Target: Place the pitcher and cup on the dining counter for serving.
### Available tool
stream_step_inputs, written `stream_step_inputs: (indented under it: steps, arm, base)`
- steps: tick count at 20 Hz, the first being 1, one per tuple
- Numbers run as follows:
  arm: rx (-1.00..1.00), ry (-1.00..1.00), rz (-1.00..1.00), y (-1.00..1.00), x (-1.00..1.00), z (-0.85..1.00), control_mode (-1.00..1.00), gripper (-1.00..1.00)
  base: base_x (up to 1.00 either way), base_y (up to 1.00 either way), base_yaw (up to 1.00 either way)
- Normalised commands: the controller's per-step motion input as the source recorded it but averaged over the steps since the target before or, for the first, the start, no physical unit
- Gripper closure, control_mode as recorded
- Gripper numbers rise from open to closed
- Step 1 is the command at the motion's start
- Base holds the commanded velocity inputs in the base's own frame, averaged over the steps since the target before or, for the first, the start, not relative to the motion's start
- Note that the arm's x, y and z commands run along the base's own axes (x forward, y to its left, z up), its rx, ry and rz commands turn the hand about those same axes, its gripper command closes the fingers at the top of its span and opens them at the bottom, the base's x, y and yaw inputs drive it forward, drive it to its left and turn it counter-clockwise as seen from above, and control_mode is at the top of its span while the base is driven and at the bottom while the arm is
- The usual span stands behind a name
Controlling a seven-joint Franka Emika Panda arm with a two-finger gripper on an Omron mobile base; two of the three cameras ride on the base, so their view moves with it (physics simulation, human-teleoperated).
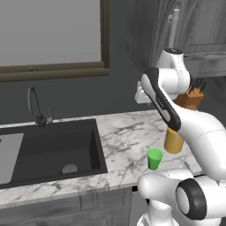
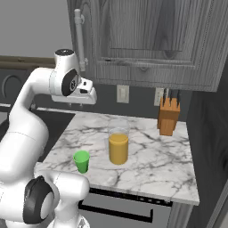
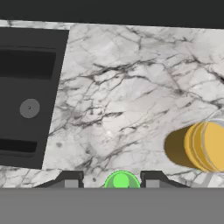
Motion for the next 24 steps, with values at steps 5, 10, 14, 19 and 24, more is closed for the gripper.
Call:
stream_step_inputs:
  steps: [5,10,14,19,24]
  arm:
    - [0.08,0.0,0.0,0.0,0.0,-0.08,-1.0,-1.0]
    - [-0.02,0.01,0.0,0.0,0.0,0.0,-1.0,-1.0]
    - [-0.06,0.08,0.0,0.0,-0.09,-0.52,-1.0,-1.0]
    - [-0.08,0.18,0.0,0.01,0.0,-0.85,-1.0,-1.0]
    - [-0.03,0.15,0.0,0.0,0.0,-0.71,-1.0,-1.0]
  base:
    - [0.0,0.0,0.0]
    - [0.0,0.0,0.0]
    - [0.0,0.0,0.0]
    - [0.0,0.0,0.0]
    - [0.0,0.0,0.0]
